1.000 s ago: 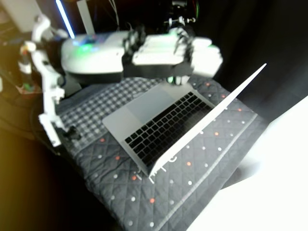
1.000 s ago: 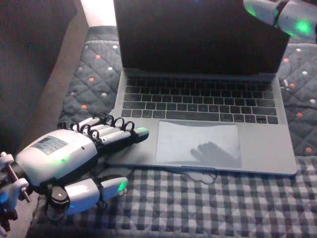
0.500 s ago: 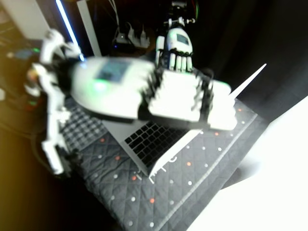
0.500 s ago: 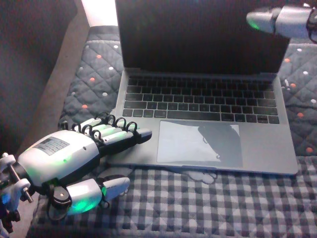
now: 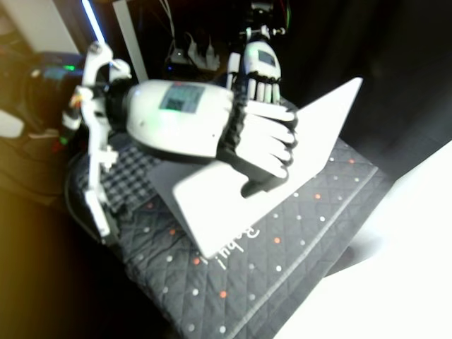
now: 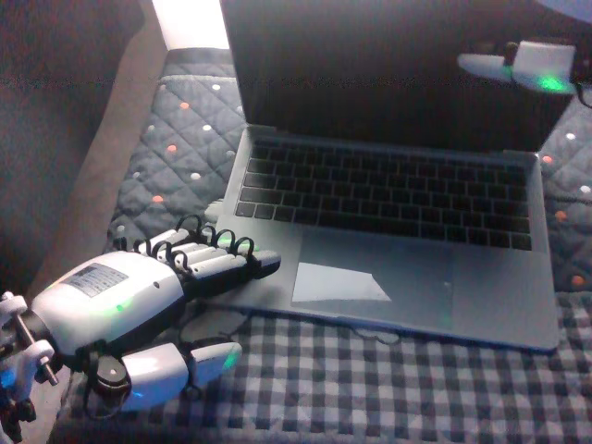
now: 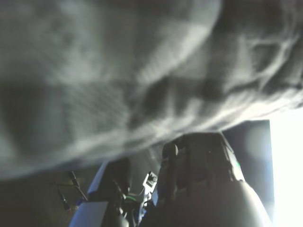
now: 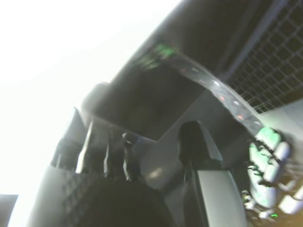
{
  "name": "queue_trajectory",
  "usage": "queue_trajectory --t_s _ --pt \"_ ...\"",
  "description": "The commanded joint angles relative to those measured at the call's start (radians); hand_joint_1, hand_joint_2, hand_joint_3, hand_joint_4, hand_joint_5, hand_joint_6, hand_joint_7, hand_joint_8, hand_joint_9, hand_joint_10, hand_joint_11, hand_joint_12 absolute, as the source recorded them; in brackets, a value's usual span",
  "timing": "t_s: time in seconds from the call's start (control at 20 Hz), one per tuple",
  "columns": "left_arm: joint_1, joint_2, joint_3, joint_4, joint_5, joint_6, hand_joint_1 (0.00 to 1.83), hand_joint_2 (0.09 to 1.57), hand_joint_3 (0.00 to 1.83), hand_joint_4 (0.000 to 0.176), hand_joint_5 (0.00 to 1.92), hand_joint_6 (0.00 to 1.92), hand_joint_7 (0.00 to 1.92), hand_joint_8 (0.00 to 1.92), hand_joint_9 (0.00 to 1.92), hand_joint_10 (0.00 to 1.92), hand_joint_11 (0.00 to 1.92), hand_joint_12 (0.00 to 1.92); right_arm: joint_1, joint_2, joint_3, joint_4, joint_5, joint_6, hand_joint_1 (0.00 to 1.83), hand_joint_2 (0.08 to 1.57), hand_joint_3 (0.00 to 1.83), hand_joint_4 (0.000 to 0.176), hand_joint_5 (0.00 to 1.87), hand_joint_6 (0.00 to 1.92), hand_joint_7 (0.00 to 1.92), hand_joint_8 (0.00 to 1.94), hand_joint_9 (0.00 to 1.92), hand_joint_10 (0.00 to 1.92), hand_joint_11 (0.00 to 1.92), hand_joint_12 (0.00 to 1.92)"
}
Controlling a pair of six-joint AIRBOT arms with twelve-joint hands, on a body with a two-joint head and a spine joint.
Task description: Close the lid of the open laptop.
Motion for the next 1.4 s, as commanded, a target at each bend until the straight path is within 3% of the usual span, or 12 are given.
queue_trajectory --t_s 0.0,0.1,0.15,0.25,0.3,0.4,0.45,0.5,0.55,0.7,0.85,1.35 --pt "0.009 0.003 -0.004 -0.011 -0.051 -0.010 0.42 1.42 0.00 0.060 0.18 0.00 0.19 0.00 0.15 0.01 0.00 0.36 0.010 0.015 -0.009 -0.041 0.114 0.038 0.56 1.26 0.00 0.000 0.00 1.75 0.07 1.71 0.18 1.90 0.30 1.92" --pt "0.027 0.022 -0.014 -0.039 -0.084 -0.008 0.53 1.40 0.00 0.043 0.22 0.02 0.21 0.01 0.16 0.01 0.00 0.32 -0.012 0.035 -0.023 -0.246 0.141 0.272 0.51 1.24 0.00 0.000 0.00 1.47 0.04 1.69 0.24 1.92 0.41 1.92" --pt "0.035 0.031 -0.021 -0.049 -0.096 -0.004 0.49 1.40 0.00 0.067 0.23 0.01 0.21 0.01 0.16 0.01 0.00 0.59 -0.040 0.043 -0.032 -0.294 0.167 0.330 0.50 1.26 0.00 0.000 0.00 1.42 0.05 1.77 0.30 1.92 0.45 1.92" --pt "0.041 0.047 -0.032 -0.065 -0.121 0.007 0.46 1.40 0.00 0.074 0.23 0.01 0.21 0.00 0.18 0.02 0.00 0.80 -0.116 0.064 -0.046 -0.332 0.245 0.415 0.47 1.25 0.00 0.000 0.00 1.60 0.13 1.77 0.34 1.92 0.37 1.92" --pt "0.049 0.061 -0.041 -0.074 -0.152 0.009 0.50 1.40 0.00 0.034 0.26 0.01 0.25 0.01 0.21 0.03 0.00 0.58 -0.155 0.073 -0.052 -0.349 0.278 0.452 0.42 1.26 0.00 0.000 0.01 1.69 0.25 1.74 0.36 1.92 0.41 1.92" --pt "0.066 0.095 -0.066 -0.085 -0.228 0.019 0.55 1.40 0.00 0.058 0.28 0.02 0.28 0.02 0.23 0.04 0.00 0.73 -0.184 0.083 -0.069 -0.368 0.286 0.470 0.40 1.23 0.00 0.000 0.00 1.66 0.23 1.71 0.35 1.89 0.41 1.92" --pt "0.074 0.116 -0.082 -0.095 -0.277 0.030 0.66 1.40 0.00 0.000 0.45 0.10 0.46 0.16 0.28 0.51 0.00 1.30 -0.196 0.090 -0.080 -0.374 0.288 0.471 0.38 1.23 0.00 0.000 0.00 1.65 0.16 1.72 0.30 1.87 0.34 1.92" --pt "0.088 0.150 -0.105 -0.114 -0.364 0.046 0.66 1.42 0.00 0.000 0.54 0.19 0.53 0.34 0.21 0.93 0.00 1.57 -0.220 0.098 -0.093 -0.377 0.297 0.470 0.34 1.24 0.00 0.000 0.00 1.64 0.16 1.67 0.27 1.82 0.28 1.92" --pt "0.091 0.161 -0.112 -0.120 -0.397 0.051 0.95 1.42 0.00 0.000 0.45 1.33 0.53 1.52 0.25 1.42 0.11 1.85 -0.232 0.101 -0.098 -0.377 0.301 0.470 0.33 1.25 0.00 0.000 0.00 1.60 0.16 1.58 0.20 1.77 0.16 1.92" --pt "0.107 0.217 -0.138 -0.148 -0.557 0.072 0.94 1.47 0.00 0.019 0.43 1.78 0.40 1.92 0.27 1.92 0.34 1.92 -0.296 0.110 -0.114 -0.379 0.306 0.470 0.46 1.26 0.00 0.000 0.05 1.62 0.20 1.54 0.19 1.74 0.17 1.92" --pt "0.100 0.227 -0.125 -0.188 -0.616 0.089 1.18 1.46 0.00 0.000 0.30 1.84 0.39 1.92 0.42 1.92 0.17 1.90 -0.376 0.104 -0.113 -0.385 0.306 0.513 0.50 1.28 0.01 0.000 0.02 1.27 0.14 1.35 0.12 1.65 0.10 1.92" --pt "0.049 0.202 -0.096 -0.201 -0.618 0.089 0.91 1.51 0.00 0.000 0.26 1.92 0.43 1.91 0.20 1.66 0.10 1.86 -0.527 0.071 -0.100 -0.460 0.269 0.659 0.44 1.29 0.01 0.000 0.04 1.38 0.24 1.14 0.19 1.37 0.03 1.90"
